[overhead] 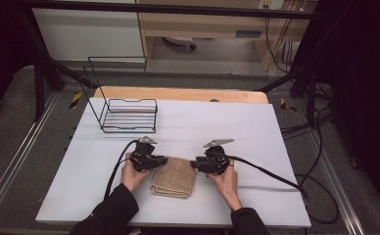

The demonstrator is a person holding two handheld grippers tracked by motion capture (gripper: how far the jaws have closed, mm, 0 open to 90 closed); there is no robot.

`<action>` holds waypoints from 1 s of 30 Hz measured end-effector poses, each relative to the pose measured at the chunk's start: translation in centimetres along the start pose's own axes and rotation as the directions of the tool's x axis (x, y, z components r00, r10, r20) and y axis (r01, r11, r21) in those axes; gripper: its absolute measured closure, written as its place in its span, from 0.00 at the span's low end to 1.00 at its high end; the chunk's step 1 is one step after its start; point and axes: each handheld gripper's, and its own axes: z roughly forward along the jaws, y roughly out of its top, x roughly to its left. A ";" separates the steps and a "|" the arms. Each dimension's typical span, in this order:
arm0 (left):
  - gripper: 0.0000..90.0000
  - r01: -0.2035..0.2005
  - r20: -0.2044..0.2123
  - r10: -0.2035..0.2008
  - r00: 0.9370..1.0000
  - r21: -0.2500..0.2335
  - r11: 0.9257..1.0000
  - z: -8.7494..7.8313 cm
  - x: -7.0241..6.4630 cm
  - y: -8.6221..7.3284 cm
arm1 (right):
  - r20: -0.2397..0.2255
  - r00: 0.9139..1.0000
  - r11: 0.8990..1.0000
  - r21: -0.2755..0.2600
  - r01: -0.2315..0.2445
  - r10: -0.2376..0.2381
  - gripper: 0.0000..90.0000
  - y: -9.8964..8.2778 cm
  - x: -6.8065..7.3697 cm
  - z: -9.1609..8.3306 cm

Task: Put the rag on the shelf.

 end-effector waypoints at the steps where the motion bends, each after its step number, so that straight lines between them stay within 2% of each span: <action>1: 0.91 0.008 0.004 -0.008 1.000 -0.005 1.000 0.0 0.1 0.0 | -0.003 1.000 1.000 0.008 -0.004 0.004 0.74 -0.1 0.0 0.1; 10: 0.91 0.004 0.006 -0.004 1.000 0.000 1.000 -0.1 0.1 0.0 | -0.047 0.998 0.999 0.020 -0.037 0.038 0.89 -0.2 0.1 0.4; 18: 0.93 0.033 0.009 -0.033 0.999 -0.009 0.999 -0.3 0.2 0.0 | -0.046 0.998 1.000 -0.001 -0.031 0.031 0.94 -0.2 0.2 0.3; 23: 0.94 0.039 0.021 -0.038 0.999 -0.060 0.997 -1.4 0.1 0.2 | -0.058 0.998 0.999 -0.039 -0.025 0.022 0.94 0.0 0.5 -0.4; 26: 0.94 0.002 0.010 -0.001 1.000 -0.104 0.995 -2.6 -0.4 0.4 | -0.068 0.998 0.997 -0.079 -0.013 0.008 0.95 0.3 0.7 -1.1; 27: 0.94 0.002 0.010 -0.001 1.000 -0.104 0.995 -2.6 -0.4 0.4 | -0.070 0.998 0.996 -0.084 -0.012 0.006 0.95 0.4 0.9 -1.3; 30: 0.94 -0.003 0.013 0.005 1.000 -0.149 0.989 -3.8 -0.8 0.5 | -0.074 0.997 0.993 -0.121 0.003 -0.012 0.95 0.6 1.2 -2.0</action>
